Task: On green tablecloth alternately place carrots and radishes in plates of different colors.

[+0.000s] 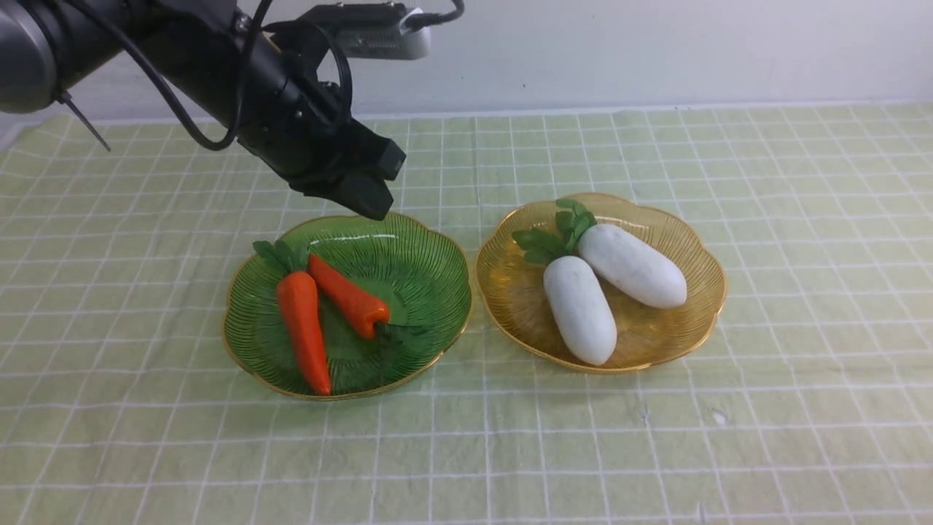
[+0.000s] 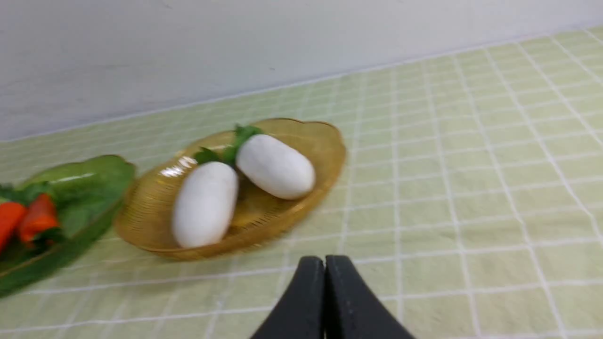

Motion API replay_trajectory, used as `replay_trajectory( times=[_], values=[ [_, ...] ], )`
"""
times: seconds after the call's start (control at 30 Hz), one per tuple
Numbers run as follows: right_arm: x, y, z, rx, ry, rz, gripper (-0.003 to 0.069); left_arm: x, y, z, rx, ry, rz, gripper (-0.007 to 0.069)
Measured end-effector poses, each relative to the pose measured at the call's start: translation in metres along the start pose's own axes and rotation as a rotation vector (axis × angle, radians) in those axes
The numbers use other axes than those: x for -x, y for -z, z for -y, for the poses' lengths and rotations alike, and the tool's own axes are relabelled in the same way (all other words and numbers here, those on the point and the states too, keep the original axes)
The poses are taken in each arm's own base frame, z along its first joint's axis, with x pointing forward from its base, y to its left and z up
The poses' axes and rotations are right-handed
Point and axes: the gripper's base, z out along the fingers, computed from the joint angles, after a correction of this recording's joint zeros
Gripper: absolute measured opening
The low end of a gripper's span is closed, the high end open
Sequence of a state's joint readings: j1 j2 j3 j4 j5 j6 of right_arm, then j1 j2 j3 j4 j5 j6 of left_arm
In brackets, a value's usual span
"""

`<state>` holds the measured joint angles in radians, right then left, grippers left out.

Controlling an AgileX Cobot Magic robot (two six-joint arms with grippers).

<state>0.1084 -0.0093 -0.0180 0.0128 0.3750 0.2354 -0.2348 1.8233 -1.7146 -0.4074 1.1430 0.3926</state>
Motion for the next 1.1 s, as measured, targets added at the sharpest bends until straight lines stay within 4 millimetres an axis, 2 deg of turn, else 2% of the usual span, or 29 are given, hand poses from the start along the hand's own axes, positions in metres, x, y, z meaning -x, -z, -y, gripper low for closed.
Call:
replay_trajectory(
  times=[0.07,0.3,0.4,0.5,0.57,0.67,0.77,0.83,1.1],
  values=[
    [-0.012,-0.003,0.007,-0.077,-0.013,-0.025,-0.0015,0.001,0.000,-0.001,0.006,-0.003,0.015,-0.0008],
    [-0.010,-0.002,0.014,-0.217,-0.035,0.009,-0.0015,0.005,0.000,-0.002,0.024,-0.005,0.055,-0.0008],
    [-0.010,-0.002,0.016,-0.237,-0.039,0.014,-0.0015,0.005,0.009,0.001,0.030,-0.012,0.073,-0.0008],
    [-0.010,-0.002,0.016,-0.240,-0.031,0.013,-0.0015,0.005,0.032,0.010,0.043,-0.034,0.122,-0.0008],
    [-0.010,-0.002,0.016,-0.242,-0.011,0.012,-0.0015,0.003,0.056,0.019,0.066,-0.060,0.165,-0.0008],
    [-0.010,-0.002,0.016,-0.225,0.043,0.004,-0.0015,-0.007,0.093,0.032,0.118,-0.109,0.207,-0.0008],
    [-0.010,-0.002,0.014,-0.203,0.053,-0.001,-0.0015,-0.019,0.119,0.040,0.166,-0.146,0.194,-0.0008],
    [-0.010,-0.002,0.014,-0.189,0.056,-0.004,-0.0015,-0.028,0.132,0.044,0.199,-0.165,0.163,-0.0008],
    [-0.011,-0.003,0.009,-0.108,0.073,-0.019,-0.0015,-0.043,0.162,0.051,0.292,-0.186,0.184,-0.0008]
  ],
)
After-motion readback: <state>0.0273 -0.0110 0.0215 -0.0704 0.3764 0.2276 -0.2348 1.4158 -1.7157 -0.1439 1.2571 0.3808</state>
